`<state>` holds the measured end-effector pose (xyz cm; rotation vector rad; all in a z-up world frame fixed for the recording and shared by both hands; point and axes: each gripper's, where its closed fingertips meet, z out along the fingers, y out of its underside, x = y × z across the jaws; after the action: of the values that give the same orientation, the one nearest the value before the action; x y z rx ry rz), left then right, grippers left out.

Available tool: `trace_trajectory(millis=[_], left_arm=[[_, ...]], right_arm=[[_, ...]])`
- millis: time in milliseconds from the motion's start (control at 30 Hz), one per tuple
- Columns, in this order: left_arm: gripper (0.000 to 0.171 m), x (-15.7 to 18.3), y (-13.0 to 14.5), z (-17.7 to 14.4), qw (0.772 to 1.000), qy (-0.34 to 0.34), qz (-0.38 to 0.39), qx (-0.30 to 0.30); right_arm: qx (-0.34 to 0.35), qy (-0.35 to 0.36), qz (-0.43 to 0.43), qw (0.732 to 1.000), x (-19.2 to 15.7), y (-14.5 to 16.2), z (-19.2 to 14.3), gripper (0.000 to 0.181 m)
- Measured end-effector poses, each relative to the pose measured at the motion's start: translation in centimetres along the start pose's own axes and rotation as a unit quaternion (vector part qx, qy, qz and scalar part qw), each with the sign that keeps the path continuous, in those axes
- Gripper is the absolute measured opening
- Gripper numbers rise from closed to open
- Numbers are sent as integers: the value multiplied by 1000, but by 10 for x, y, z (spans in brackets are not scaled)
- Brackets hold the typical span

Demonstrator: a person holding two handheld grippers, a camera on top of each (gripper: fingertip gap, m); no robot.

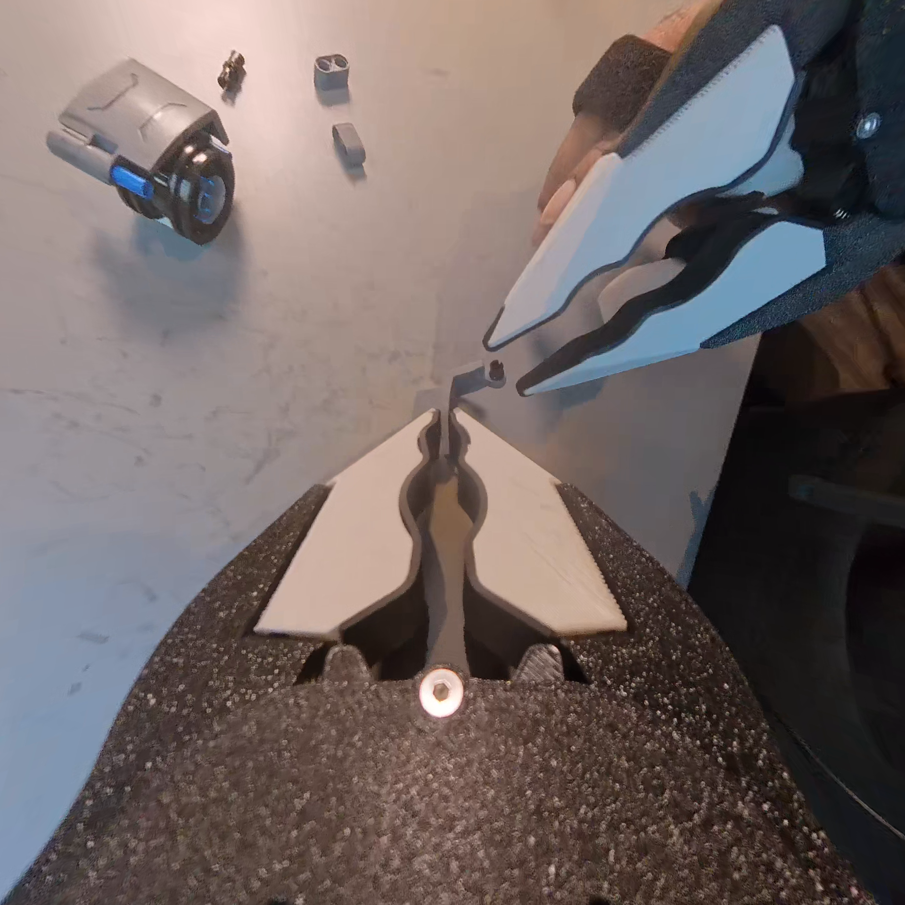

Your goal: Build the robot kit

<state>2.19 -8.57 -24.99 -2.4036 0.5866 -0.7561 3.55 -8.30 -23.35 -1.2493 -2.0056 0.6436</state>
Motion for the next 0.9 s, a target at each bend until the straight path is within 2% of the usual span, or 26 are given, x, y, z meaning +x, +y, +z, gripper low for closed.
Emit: trace_trajectory(millis=[133, 267, 400, 533, 900], left_arm=[[2, 2, -1, 3, 997, 62, -31, -18], [2, 1, -2, 4, 994, 92, -46, -31], [2, 1, -3, 5, 993, 101, -49, -37], [2, 1, -3, 5, 992, 106, -50, -41], [2, 0, -5, 6, 990, 120, -62, -39]], right_arm=[[32, 34, -69, 997, 6, -11, -9, 19], [16, 18, -128, 991, 0, -8, -7, 27], [-7, 20, -167, 986, 0, 0, -1, 27], [-19, 32, -191, 981, 2, 2, 5, 15], [-41, 42, -238, 970, 2, 2, 5, 12]])
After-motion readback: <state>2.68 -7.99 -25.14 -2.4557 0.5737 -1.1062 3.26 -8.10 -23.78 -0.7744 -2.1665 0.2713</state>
